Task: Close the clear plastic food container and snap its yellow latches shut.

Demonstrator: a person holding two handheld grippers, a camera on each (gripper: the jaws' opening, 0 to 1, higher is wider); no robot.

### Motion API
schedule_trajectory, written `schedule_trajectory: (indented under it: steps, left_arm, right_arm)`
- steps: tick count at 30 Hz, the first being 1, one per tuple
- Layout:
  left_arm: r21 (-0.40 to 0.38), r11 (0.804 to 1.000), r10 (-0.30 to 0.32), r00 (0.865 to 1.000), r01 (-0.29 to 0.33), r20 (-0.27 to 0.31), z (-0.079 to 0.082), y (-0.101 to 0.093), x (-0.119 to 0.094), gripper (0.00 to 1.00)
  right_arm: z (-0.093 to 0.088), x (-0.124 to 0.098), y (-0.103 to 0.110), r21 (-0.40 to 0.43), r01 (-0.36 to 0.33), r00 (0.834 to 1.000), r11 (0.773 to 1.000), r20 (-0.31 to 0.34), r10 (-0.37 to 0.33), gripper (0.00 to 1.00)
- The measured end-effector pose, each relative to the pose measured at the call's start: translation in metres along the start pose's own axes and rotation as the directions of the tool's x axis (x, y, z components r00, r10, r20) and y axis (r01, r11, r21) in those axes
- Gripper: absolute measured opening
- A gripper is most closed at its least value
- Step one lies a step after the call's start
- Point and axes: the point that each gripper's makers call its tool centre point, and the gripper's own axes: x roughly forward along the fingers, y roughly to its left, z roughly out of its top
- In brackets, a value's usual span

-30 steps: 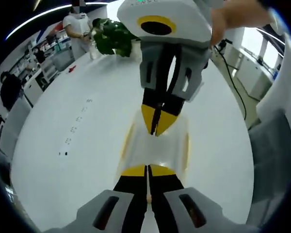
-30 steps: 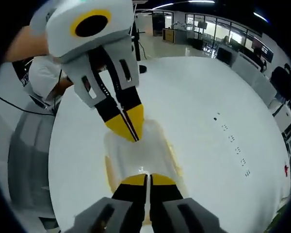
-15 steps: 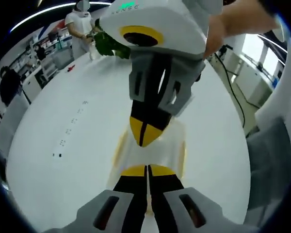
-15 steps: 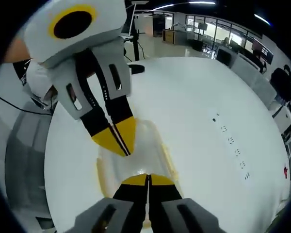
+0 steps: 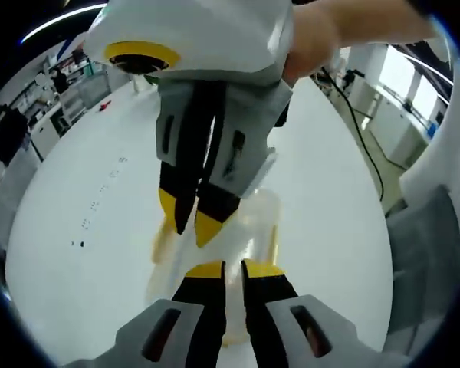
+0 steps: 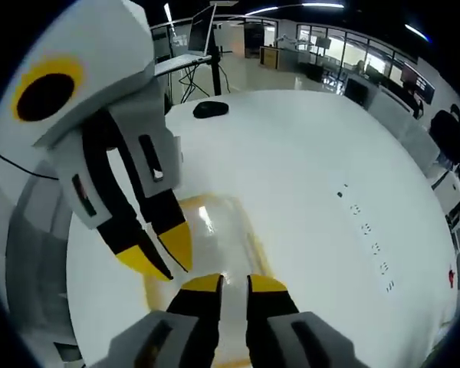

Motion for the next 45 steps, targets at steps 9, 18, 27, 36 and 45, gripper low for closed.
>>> schedule_trajectory:
  steps: [9, 18, 27, 36, 45]
  left_arm:
    - [0.007, 1.0, -0.002, 1.0, 0.002, -0.001, -0.002, -0.008, 0.002, 0.08]
    - [0.012, 1.0, -0.012, 1.0, 0.012, 0.008, 0.0, -0.017, 0.003, 0.11]
    - [0.032, 0.999, 0.003, 1.0, -0.003, 0.004, -0.002, -0.027, 0.009, 0.24]
    - [0.166, 0.984, 0.069, 0.997, -0.064, -0.019, -0.005, -0.029, 0.012, 0.33]
    - [0.315, 0.942, 0.14, 0.989, -0.117, -0.052, -0.008, -0.03, 0.017, 0.37]
  right_arm:
    - [0.001, 0.0, -0.003, -0.018, -0.003, 1.0, 1.0, -0.012, 0.003, 0.07]
    - [0.003, -0.001, -0.007, -0.034, 0.001, 1.0, 0.999, -0.009, -0.001, 0.1]
    - [0.011, -0.002, -0.01, -0.044, -0.005, 1.0, 0.999, 0.019, 0.006, 0.16]
    - [0.009, 0.001, -0.011, -0.079, -0.015, 1.0, 0.997, 0.009, 0.015, 0.23]
    - [0.008, 0.005, -0.01, -0.123, -0.044, 0.998, 0.991, -0.038, 0.04, 0.27]
